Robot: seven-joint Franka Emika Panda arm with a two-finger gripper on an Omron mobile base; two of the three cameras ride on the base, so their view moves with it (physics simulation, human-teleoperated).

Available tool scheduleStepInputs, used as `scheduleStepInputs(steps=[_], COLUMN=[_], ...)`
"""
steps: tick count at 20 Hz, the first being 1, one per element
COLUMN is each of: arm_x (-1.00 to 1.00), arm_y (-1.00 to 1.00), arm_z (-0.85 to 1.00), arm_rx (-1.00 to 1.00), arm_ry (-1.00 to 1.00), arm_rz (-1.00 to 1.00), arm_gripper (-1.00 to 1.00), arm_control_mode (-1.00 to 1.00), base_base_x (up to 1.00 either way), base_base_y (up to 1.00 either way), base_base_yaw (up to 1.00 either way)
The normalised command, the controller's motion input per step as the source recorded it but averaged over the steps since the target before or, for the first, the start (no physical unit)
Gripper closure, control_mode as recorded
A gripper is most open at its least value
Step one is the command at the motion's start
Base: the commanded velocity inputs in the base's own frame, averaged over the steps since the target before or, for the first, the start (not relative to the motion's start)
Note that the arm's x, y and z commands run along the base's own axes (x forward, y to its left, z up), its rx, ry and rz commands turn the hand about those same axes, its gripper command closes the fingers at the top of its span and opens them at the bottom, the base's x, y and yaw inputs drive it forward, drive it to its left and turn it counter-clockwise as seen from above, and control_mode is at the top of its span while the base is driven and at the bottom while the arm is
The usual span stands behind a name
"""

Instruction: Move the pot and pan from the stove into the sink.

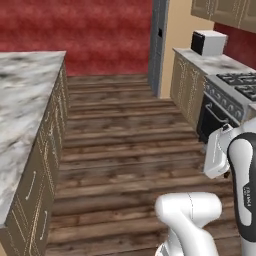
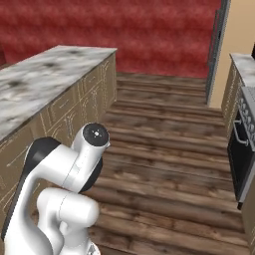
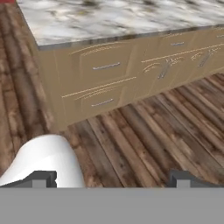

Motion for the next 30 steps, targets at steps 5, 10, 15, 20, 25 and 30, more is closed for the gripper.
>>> scheduleStepInputs(steps=[5, 10, 15, 20, 25, 30], arm_x=[0.00, 0.00, 0.00, 0.00, 0.00, 0.00], arm_y=[0.00, 0.00, 0.00, 0.00, 0.00, 0.00], arm_z=[0.00, 0.00, 0.00, 0.00, 0.00, 0.00], arm_rx=[0.00, 0.00, 0.00, 0.00, 0.00, 0.00], arm_ry=[0.00, 0.00, 0.00, 0.00, 0.00, 0.00], arm_rz=[0.00, 0.00, 0.00, 0.00, 0.00, 0.00], arm_gripper=[-1.00, -1.00, -1.00, -1.00, -1.00, -1.00], arm_control_mode=[1.00, 1.00, 1.00, 1.00, 1.00, 1.00], base_base_x=[0.99, 1.00, 1.00, 1.00, 1.00, 1.00], base_base_y=[0.00, 0.00, 0.00, 0.00, 0.00, 0.00], base_base_yaw=[0.05, 0.04, 0.05, 0.04, 0.04, 0.07])
